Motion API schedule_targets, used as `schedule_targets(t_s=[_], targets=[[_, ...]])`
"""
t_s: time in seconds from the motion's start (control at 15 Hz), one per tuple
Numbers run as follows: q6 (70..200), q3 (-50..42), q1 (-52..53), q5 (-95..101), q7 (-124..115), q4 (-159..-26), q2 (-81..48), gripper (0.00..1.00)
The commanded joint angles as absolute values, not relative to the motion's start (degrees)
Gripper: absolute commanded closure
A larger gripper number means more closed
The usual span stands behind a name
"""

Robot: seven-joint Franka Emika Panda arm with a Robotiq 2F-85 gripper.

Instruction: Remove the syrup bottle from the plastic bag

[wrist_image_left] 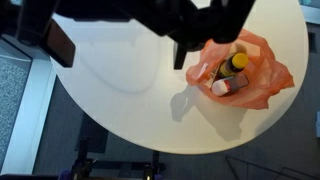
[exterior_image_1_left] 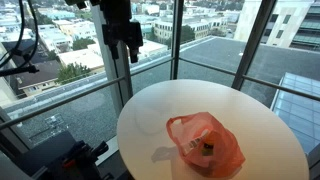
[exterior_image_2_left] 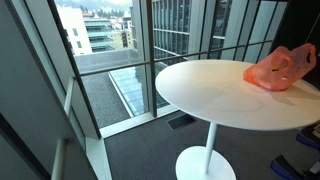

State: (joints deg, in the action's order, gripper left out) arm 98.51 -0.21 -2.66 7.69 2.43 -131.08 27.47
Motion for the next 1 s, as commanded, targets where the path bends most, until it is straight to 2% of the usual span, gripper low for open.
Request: schedule_targets(t_s=[0.0, 0.93], targets=[[98.3, -0.6, -2.1, 7.9, 2.2, -130.9, 27.4, 0.00], [104.6, -2.0, -3.1, 7.2, 0.9, -126.4, 18.5, 0.00]])
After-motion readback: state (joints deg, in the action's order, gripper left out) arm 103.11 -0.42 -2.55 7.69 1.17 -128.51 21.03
